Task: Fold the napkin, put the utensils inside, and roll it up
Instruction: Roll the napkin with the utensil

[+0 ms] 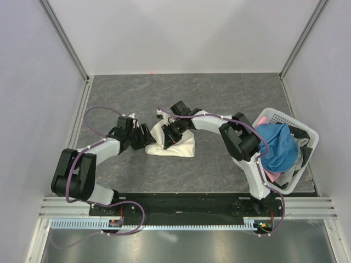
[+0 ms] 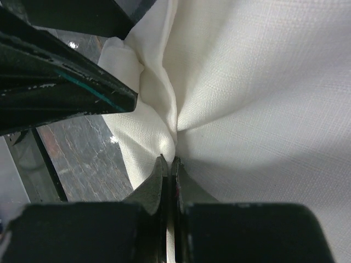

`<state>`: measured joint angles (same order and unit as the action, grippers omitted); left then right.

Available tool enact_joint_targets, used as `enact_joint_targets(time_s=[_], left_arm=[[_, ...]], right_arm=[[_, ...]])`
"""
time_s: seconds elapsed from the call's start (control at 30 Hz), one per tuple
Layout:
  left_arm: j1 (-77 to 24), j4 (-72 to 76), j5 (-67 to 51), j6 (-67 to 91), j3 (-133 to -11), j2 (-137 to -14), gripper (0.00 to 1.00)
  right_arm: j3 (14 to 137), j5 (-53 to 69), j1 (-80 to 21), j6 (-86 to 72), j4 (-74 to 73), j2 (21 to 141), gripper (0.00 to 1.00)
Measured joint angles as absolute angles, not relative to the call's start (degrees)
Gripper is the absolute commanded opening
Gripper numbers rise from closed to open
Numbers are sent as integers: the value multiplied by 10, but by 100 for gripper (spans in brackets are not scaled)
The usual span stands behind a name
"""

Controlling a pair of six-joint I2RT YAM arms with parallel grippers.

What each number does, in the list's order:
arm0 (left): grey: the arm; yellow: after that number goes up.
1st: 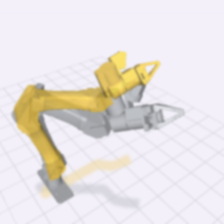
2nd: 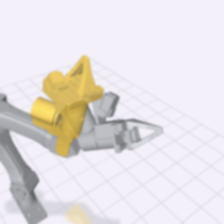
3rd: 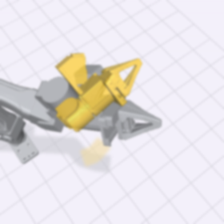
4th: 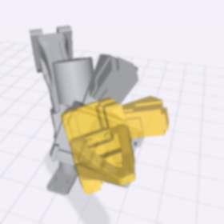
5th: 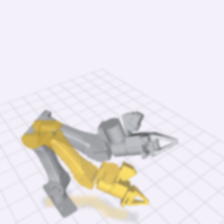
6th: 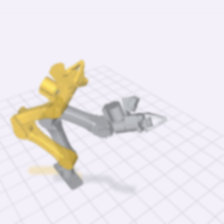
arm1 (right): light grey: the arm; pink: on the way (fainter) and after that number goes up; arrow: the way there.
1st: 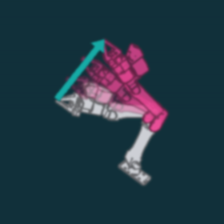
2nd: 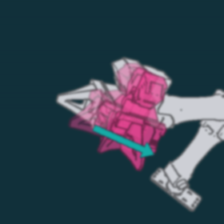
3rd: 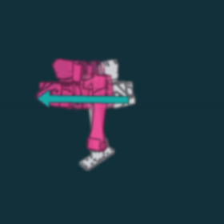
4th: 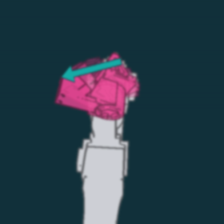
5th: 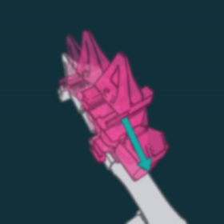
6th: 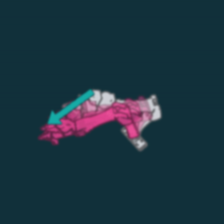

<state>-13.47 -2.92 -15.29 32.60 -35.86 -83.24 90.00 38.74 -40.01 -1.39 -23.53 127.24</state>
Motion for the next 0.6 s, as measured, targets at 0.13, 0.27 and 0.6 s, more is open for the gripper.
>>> enact_joint_targets(time_s=[0.13, 0.27, 0.6], left_arm=[[-133, -13, -165, 328, -351, -832, 71], [-132, 0, -171, 328, -345, -832, 53], [-131, 0, -185, 333, -339, -832, 26]], right_arm=[[909, 390, -396, -30, -243, 1279, 0], [919, 393, -392, -44, -251, 1286, 3], [933, 396, -388, -51, -267, 1288, 51]])
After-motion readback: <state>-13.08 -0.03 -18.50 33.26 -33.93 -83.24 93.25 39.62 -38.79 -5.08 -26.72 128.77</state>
